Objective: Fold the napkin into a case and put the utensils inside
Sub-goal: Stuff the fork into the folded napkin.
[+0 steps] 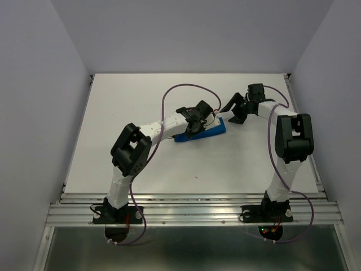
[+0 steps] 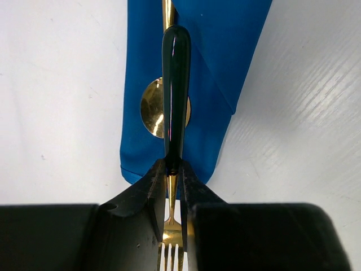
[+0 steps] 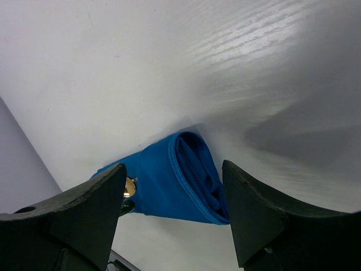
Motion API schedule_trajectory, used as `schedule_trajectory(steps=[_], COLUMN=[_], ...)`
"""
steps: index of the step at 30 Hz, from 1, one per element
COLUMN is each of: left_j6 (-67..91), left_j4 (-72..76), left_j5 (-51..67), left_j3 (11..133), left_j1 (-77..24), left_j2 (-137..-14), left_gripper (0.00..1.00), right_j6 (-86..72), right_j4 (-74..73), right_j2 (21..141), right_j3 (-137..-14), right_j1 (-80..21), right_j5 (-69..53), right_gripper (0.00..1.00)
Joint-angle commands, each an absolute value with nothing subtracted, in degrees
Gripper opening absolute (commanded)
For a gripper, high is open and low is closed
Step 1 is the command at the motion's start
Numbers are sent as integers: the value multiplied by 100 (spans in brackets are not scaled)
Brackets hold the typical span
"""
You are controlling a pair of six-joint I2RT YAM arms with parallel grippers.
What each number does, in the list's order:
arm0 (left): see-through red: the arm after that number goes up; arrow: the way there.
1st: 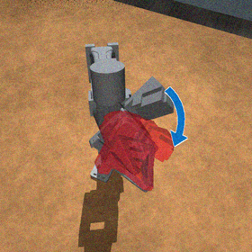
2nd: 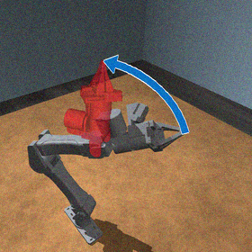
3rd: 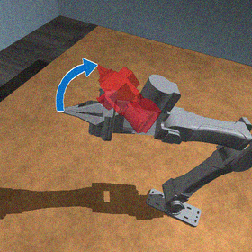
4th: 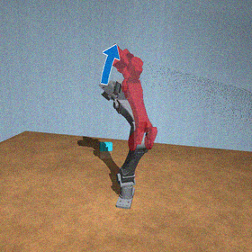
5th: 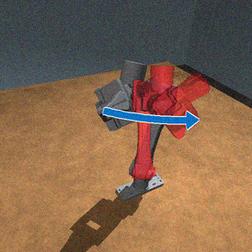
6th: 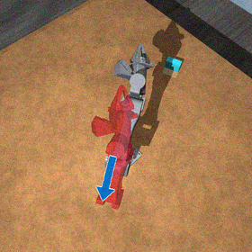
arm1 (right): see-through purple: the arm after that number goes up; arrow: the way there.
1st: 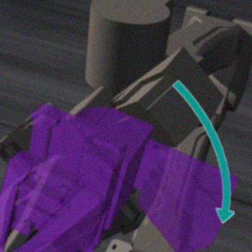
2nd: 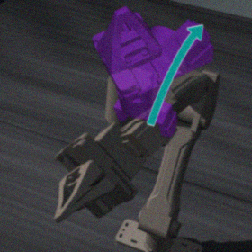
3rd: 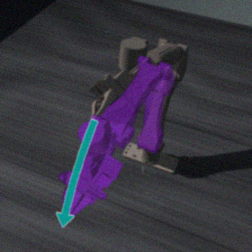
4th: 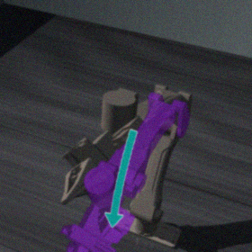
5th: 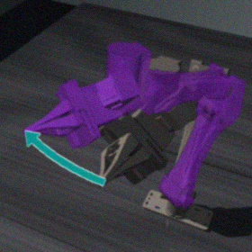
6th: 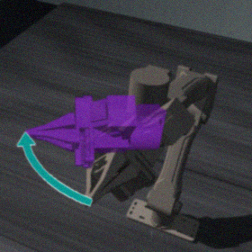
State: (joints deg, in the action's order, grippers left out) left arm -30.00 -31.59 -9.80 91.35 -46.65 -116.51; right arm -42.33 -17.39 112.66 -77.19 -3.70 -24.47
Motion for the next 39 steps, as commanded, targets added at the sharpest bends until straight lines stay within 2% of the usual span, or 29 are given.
schedule_trajectory(steps=[1, 24, 33, 39], left_j6=[-3296, -3498, -3410, -3507], left_j4=[-3392, -3595, -2901, -3208], left_j5=[-1099, -1257, -624, -1028], left_j3=[9579, 10266, 9440, 9422], left_j1=[-4728, -4781, -4746, -4711], left_j2=[-11759, -11997, -11198, -11566], left_gripper=[0, 0, 0, 0], right_j6=[-4377, -4474, -4403, -4438], right_j4=[-1468, -1274, -1125, -1125], right_j2=[11417, 11294, 10934, 10951], right_j3=[-8015, -7603, -7392, -7357], right_j1=[-325, -325, -325, -325], right_j5=[-2751, -2751, -2768, -2813], right_gripper=[74, 74, 74, 74])
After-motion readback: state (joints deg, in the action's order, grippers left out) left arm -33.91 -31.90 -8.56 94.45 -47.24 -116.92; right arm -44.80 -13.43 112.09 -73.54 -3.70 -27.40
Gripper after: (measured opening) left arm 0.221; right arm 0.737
